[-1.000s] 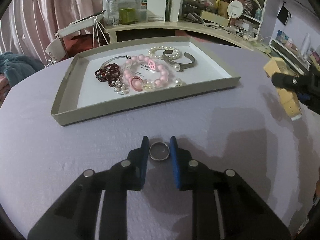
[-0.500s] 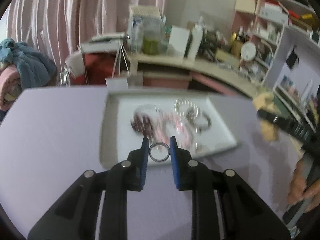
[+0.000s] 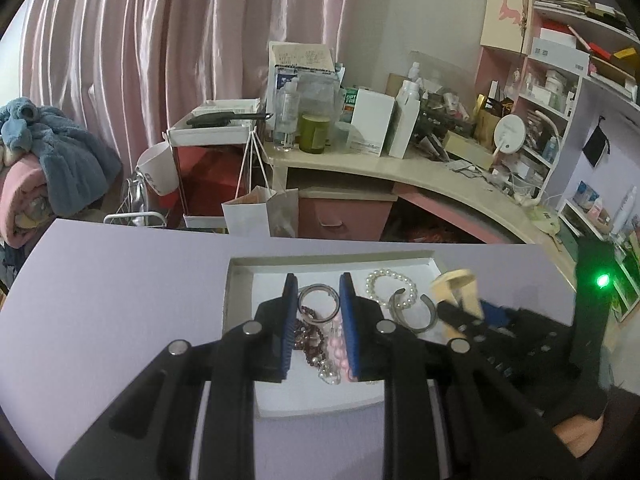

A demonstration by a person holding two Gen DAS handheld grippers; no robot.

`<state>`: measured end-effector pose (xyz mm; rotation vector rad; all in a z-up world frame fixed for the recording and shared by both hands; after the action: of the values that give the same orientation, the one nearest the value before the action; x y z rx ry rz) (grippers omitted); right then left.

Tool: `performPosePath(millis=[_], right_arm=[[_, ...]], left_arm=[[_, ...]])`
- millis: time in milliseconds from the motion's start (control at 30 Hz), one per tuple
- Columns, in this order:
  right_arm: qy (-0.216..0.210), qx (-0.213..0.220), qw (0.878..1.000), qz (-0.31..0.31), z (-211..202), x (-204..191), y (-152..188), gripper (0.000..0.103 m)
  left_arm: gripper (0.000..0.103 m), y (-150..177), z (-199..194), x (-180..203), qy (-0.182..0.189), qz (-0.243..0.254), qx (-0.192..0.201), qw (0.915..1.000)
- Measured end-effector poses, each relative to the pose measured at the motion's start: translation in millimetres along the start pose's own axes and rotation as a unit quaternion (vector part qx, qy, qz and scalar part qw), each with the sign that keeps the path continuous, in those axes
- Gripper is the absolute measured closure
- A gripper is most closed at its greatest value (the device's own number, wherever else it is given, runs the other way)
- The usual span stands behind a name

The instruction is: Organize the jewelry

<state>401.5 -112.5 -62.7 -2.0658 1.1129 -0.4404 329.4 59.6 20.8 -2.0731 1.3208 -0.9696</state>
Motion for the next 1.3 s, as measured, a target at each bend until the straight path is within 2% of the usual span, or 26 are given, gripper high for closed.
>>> performPosePath(millis=[100, 133, 200, 367, 667, 700, 767, 900, 967, 1067, 1167, 1300], right_arm=[[-0.008, -0.007, 1.000, -0.019, 10.4, -6.8, 1.6, 0.056], [-0.007, -0.008, 1.000, -0.024, 10.6, -8.5, 2.6, 0.044], [-0.002, 0.004, 0.999, -0.034, 5.9, -9.3, 4.3, 0.033], [0.005, 0.009, 1.000, -0.016, -5.6, 5.6, 10.4, 0.033], [0.026, 0.018, 0.998, 0.051, -30.6, 41.3, 23.2, 0.025], [0.028, 0.023, 0.998, 0.053, -35.1, 41.7, 23.4, 0.024], [0.031, 0.031, 0.997, 0.056, -41.7, 41.0, 23.5, 0.023], [0.032, 0.040, 0.997, 0.058, -52.2, 37.0, 25.8, 0.012], [0.033, 0.046, 0.997, 0.055, -57.7, 33.0, 28.4, 0.007], [0.037, 0.056, 0.997, 0.043, -64.2, 19.7, 33.3, 0.001], [0.037, 0.067, 0.997, 0.034, -68.3, 6.4, 39.4, 0.001], [0.040, 0.073, 0.996, 0.025, -71.9, -9.9, 48.8, 0.001]], left_arm=[[0.082, -0.8, 9.6, -0.1, 0.000, -0.005, -0.007, 1.0000], [0.082, -0.7, 12.6, 0.8, 0.001, -0.006, -0.008, 0.9999], [0.082, -0.7, 18.9, 3.5, 0.003, -0.005, -0.013, 0.9999], [0.082, 0.2, 33.8, 11.8, 0.014, 0.006, -0.022, 0.9996], [0.079, 11.7, 56.8, 22.5, 0.026, 0.019, -0.047, 0.9984], [0.077, 14.1, 58.4, 23.2, 0.029, 0.020, -0.050, 0.9982], [0.050, 19.0, 58.0, 24.1, 0.033, 0.022, -0.050, 0.9979], [0.033, 26.7, 43.7, 11.2, 0.042, 0.010, -0.040, 0.9983], [0.020, 31.1, 30.3, -1.8, 0.036, 0.002, -0.028, 0.9990], [0.008, 38.0, 7.1, -21.0, 0.023, -0.011, -0.008, 0.9996], [0.002, 45.9, -17.3, -34.5, 0.014, -0.016, 0.016, 0.9997], [0.002, 60.1, -45.6, -44.8, -0.002, -0.014, 0.044, 0.9989]])
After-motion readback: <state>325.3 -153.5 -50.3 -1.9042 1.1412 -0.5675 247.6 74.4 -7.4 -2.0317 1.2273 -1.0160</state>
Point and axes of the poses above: each gripper's, at about its wrist camera, not at the fingertips, and z roughly the way its jaws point, x to its right, y to its underside, the point moved 3 cm from there along z, roughly the way its jaws point, and after that the axes turned 13 degrees about -z, right-handed, at the moved point
